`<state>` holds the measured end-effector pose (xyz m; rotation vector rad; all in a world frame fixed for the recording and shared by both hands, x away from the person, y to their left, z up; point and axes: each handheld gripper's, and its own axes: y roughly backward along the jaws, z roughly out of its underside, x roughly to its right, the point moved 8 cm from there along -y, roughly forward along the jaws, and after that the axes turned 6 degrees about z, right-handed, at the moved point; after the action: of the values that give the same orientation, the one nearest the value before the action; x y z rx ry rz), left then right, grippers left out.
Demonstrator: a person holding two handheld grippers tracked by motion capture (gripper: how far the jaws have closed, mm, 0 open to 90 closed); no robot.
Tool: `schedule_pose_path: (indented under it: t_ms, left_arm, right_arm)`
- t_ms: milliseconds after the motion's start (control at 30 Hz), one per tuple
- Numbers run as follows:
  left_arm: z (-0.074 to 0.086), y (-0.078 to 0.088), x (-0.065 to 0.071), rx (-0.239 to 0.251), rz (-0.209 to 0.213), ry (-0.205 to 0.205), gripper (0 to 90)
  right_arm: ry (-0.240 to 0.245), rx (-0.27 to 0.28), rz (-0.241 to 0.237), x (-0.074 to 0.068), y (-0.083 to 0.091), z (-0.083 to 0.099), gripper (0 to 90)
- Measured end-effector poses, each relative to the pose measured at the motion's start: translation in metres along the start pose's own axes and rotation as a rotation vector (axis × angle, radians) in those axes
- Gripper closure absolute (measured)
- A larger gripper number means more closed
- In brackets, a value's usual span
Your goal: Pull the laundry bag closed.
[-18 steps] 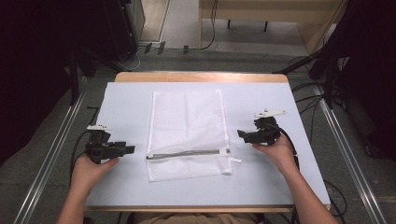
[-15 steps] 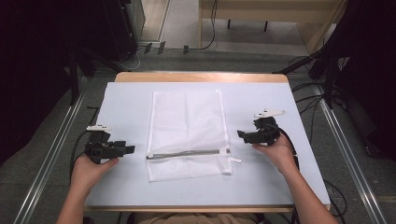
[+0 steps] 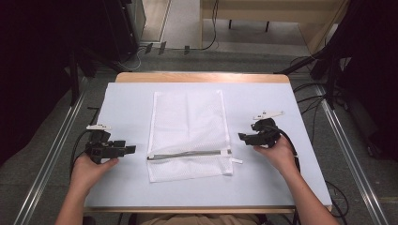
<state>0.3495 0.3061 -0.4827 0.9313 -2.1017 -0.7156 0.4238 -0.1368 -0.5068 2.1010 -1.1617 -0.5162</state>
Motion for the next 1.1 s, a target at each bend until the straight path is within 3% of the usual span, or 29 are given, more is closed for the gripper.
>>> schedule_pose_path:
  t_ms: [400,767,1100]
  left_arm:
    - [-0.0024,-0.0050,0.0036,-0.014,0.005,-0.018,38.0]
    - [-0.0030,-0.0058,0.0066,-0.015,0.015,-0.016,37.4]
    - [-0.0024,-0.0058,0.0072,-0.018,0.015,-0.018,37.6]
  right_arm:
    - [-0.013,-0.018,-0.005,-0.0006,0.0031,0.0030,36.5]
    - [0.003,-0.025,-0.003,-0.0019,0.0042,0.0039,42.4]
    - [0.012,-0.036,-0.014,-0.0051,0.0037,0.0048,42.3]
